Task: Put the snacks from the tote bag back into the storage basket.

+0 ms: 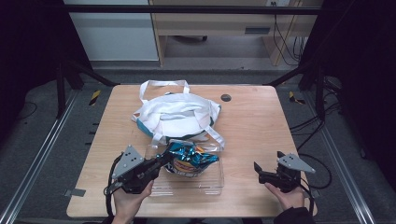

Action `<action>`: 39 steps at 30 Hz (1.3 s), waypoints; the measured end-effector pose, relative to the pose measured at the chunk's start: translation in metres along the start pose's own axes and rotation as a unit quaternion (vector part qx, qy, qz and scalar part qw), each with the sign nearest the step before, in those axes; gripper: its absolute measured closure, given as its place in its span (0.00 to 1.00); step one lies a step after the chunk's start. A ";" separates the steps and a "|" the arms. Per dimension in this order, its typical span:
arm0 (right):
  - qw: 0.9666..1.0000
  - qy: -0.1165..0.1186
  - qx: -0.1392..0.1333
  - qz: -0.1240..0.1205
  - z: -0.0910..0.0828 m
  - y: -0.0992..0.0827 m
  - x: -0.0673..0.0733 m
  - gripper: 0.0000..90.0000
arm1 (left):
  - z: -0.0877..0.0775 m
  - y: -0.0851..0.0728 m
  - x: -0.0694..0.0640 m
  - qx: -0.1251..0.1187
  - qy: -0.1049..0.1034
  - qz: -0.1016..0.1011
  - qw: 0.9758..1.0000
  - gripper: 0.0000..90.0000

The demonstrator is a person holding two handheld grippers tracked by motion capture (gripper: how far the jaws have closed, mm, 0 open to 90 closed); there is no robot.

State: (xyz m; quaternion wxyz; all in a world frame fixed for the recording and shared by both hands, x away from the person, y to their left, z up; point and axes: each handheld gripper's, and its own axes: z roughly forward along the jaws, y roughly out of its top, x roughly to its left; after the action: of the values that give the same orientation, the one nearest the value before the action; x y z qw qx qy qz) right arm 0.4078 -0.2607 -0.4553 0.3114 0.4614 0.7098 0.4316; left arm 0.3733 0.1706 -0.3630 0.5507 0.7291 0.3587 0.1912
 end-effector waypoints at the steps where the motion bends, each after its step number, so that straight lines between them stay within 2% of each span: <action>1: 1.000 0.000 0.000 0.000 0.000 0.000 0.000 0.06 | 0.000 -0.002 0.000 0.002 0.001 0.000 1.000 1.00; 9: 1.000 0.000 0.003 0.002 0.000 0.000 0.000 0.06 | 0.003 -0.017 0.004 0.022 0.001 -0.014 1.000 1.00; 14: 1.000 -0.001 0.003 -0.001 0.001 0.000 0.000 0.06 | 0.001 -0.023 0.008 0.023 0.004 -0.024 0.999 1.00; 30: 1.000 -0.001 0.005 -0.002 0.002 0.000 0.000 0.06 | 0.006 -0.027 0.018 0.029 0.038 -0.049 0.998 0.98; 39: 1.000 0.000 0.006 -0.001 0.003 0.000 0.001 0.06 | 0.014 -0.023 0.023 0.021 0.055 -0.047 0.997 0.96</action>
State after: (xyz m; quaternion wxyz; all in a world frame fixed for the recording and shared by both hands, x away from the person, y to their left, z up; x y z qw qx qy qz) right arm 0.4097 -0.2594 -0.4567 0.3093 0.4626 0.7131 0.4264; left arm 0.3908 0.1813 -0.3913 0.5234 0.7110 0.4260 0.1976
